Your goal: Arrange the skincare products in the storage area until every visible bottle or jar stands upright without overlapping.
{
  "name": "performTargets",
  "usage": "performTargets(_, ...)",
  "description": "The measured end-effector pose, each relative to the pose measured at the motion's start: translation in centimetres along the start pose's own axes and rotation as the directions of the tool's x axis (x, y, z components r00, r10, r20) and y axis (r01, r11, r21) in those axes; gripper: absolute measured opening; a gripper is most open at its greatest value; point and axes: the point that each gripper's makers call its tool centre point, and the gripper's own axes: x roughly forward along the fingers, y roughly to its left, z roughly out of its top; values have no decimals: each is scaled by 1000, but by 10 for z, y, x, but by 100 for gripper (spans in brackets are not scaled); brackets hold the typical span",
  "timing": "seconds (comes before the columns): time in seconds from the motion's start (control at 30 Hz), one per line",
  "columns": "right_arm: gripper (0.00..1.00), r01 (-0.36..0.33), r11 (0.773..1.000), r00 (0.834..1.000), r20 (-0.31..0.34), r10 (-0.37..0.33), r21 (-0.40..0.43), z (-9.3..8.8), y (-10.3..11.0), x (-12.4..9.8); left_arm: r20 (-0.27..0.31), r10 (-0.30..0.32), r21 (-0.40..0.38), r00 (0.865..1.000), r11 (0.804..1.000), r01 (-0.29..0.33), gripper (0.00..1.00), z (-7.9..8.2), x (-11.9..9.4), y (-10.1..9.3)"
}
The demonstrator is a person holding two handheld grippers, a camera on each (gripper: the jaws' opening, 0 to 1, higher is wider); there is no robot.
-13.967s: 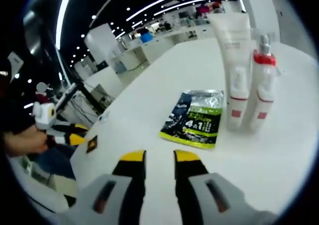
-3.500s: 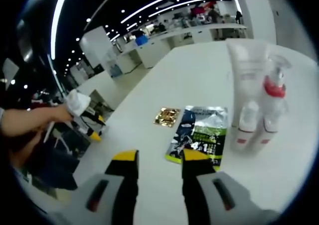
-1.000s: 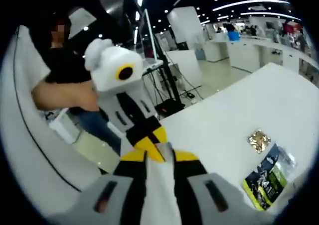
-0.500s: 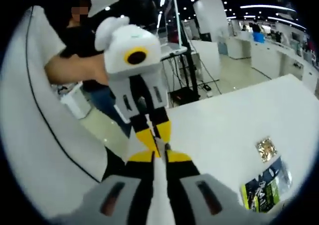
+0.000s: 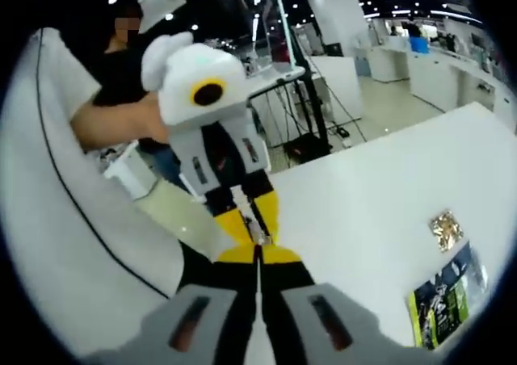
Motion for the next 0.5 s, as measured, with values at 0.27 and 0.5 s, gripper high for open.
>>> performTargets(0.27,0,-11,996,999,46,7,85,6,-5,2,72,114,-66,991,992,-109,31,-1,-10,16)
performTargets(0.5,0,10,968,985,165,-53,251,16,-26,-6,160,273,-190,949,952,-242,48,-2,-31,39)
